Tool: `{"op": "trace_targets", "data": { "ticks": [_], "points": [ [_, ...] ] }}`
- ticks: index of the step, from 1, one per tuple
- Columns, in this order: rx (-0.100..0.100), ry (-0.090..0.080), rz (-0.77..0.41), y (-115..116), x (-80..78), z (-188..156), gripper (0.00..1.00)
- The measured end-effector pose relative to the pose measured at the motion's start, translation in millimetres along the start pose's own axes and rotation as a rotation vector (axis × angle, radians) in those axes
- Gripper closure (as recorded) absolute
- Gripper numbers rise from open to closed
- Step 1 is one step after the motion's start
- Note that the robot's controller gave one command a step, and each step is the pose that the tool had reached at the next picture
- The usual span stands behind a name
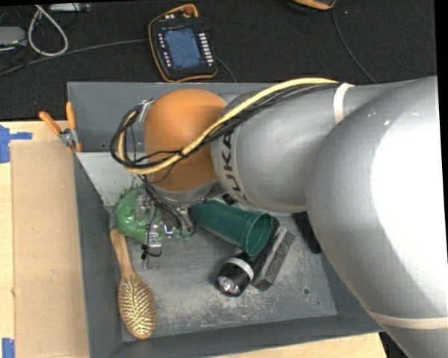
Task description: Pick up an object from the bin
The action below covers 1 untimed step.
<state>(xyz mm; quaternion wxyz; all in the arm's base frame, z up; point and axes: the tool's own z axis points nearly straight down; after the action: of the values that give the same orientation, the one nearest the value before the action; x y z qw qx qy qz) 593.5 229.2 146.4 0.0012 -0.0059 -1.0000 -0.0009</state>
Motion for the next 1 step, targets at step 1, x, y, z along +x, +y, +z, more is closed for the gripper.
{"op": "trace_targets", "data": {
  "ticks": [1],
  "points": [
    [0.001, -0.001, 0.001, -0.6, -0.3, 0.1, 1.0]
  ]
}}
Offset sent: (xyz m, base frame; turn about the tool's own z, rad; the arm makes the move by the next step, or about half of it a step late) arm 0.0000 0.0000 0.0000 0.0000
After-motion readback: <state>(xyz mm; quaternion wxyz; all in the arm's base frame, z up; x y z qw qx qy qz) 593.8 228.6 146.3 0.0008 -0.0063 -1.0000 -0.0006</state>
